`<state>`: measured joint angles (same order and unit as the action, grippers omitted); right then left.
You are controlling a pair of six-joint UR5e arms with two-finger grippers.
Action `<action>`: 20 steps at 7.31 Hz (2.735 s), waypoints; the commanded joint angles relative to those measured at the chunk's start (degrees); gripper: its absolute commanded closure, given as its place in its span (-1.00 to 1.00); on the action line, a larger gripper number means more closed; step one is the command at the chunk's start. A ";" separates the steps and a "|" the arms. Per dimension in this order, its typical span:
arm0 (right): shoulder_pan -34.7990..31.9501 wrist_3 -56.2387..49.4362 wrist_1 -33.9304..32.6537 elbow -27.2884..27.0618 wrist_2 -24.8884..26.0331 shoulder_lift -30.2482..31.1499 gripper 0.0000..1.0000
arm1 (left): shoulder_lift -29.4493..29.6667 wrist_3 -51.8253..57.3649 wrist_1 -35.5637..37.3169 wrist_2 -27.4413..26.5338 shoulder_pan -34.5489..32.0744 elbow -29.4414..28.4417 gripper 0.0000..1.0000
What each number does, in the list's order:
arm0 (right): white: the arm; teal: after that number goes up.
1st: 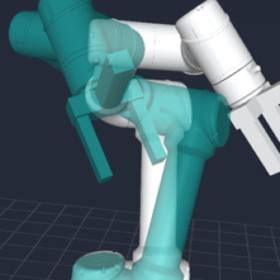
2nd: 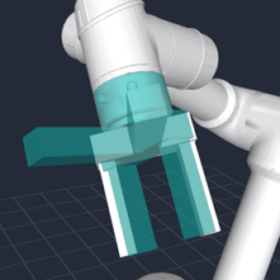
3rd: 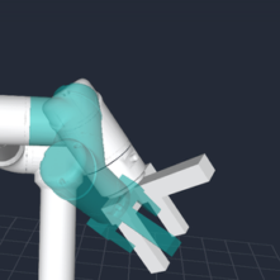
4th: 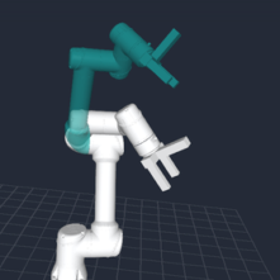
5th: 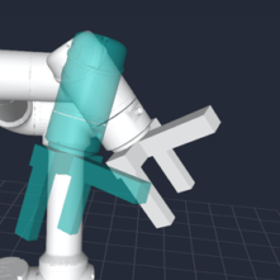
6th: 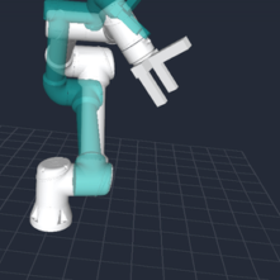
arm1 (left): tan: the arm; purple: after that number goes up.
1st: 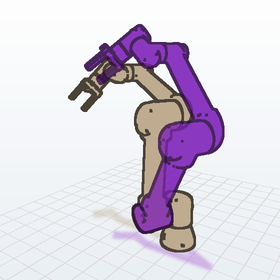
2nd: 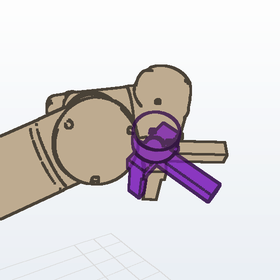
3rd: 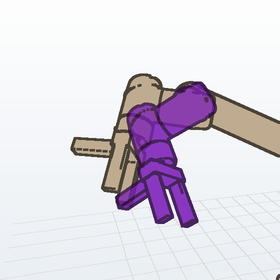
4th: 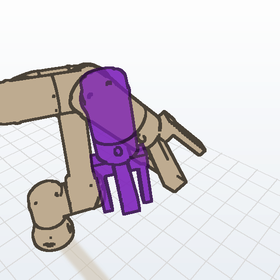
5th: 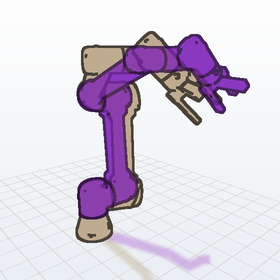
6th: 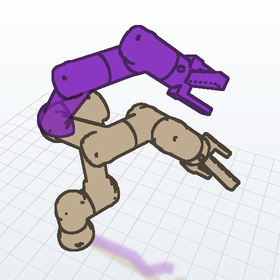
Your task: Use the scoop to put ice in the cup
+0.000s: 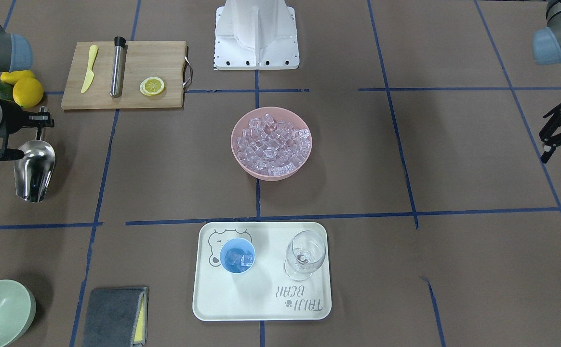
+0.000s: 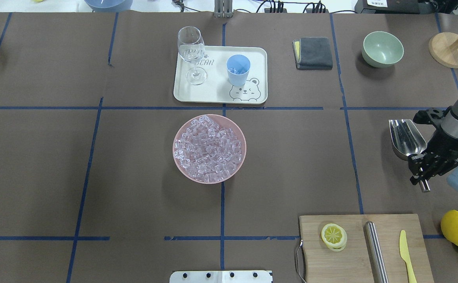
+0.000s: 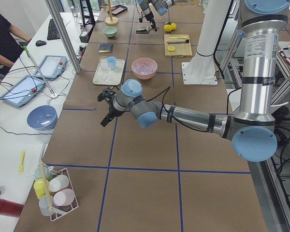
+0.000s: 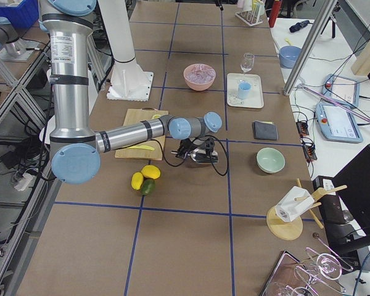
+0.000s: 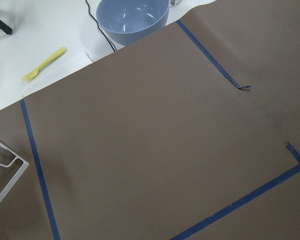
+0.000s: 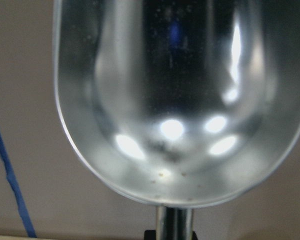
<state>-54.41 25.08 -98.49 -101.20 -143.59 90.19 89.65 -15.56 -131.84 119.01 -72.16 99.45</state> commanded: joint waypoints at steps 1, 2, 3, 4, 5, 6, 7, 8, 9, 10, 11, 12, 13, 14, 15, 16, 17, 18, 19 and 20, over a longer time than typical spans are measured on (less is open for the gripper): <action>0.09 0.14 0.67 -0.23 0.16 -0.01 -1.00 | 0.00 0.00 0.00 0.00 -0.09 -0.05 -1.00; 0.00 0.14 0.67 -1.19 0.50 -0.10 -1.00 | 0.00 -0.09 0.00 0.08 -0.09 -0.05 -1.00; -0.35 0.05 0.76 -2.41 0.59 -0.36 -1.00 | 0.00 0.00 0.00 0.08 -0.09 -0.05 -1.00; -3.05 -0.04 0.76 -4.25 3.03 -0.63 -1.00 | 0.00 0.00 0.17 0.17 -0.09 -0.14 -1.00; -7.08 -0.47 0.76 -6.27 5.06 -0.63 -1.00 | 0.00 0.00 0.79 0.26 -0.09 -0.57 -1.00; -13.47 -2.22 0.85 -6.47 4.99 -0.46 -1.00 | 0.52 0.09 4.53 0.69 -0.09 0.12 -1.00; -18.40 -11.98 0.93 -5.69 5.16 0.07 -1.00 | 0.96 0.17 8.66 0.70 -0.09 1.08 -1.00; -22.80 -22.26 0.94 -3.76 5.25 1.38 -1.00 | 1.14 3.48 13.31 0.87 -0.26 1.88 -1.00; -26.33 -28.01 1.02 -1.22 5.17 1.39 -1.00 | 2.62 9.78 21.10 0.87 -1.40 3.01 -1.00; -28.45 -30.33 1.02 -0.24 6.12 1.57 -1.00 | 5.25 14.37 29.80 0.87 -4.54 3.20 -1.00; -29.43 -30.36 1.02 0.73 6.31 1.65 -1.00 | 5.36 17.02 34.06 2.27 -6.66 3.11 -1.00; -29.44 -29.84 1.02 1.52 7.18 1.57 -1.00 | 4.41 17.83 34.80 8.72 -9.99 1.72 -1.00; -29.79 -29.83 1.02 1.79 7.62 1.48 -1.00 | 1.52 18.80 34.46 13.22 -13.76 -0.73 -1.00; -31.79 -30.00 1.02 1.71 7.54 1.04 -1.00 | -0.77 22.55 34.11 15.53 -14.32 -2.84 -1.00; -32.51 -30.01 1.81 1.88 7.71 1.56 -1.00 | -1.83 25.46 33.93 15.55 -14.33 -4.78 -1.00; -33.47 -30.01 1.81 2.49 7.45 1.65 -1.00 | -1.93 25.31 34.27 15.29 -14.33 -5.14 -1.00; -33.66 -30.09 1.81 2.67 7.19 1.66 -1.00 | -1.76 24.79 34.63 15.20 -14.15 -5.15 -1.00; -33.92 -30.18 1.99 3.45 7.01 1.66 -1.00 | -1.67 24.61 34.72 15.11 -14.15 -5.24 -1.00; -34.10 -30.10 5.12 5.90 7.01 1.57 -1.00 | -1.67 24.70 34.89 15.11 -14.24 -5.15 -1.00; -34.53 -29.92 11.07 10.62 6.92 1.65 -1.00 | -1.67 24.70 36.28 15.11 -14.24 -4.97 -1.00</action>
<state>-88.49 -4.99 -93.06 -95.14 -136.57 91.81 87.97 9.14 -96.70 134.14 -86.36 94.36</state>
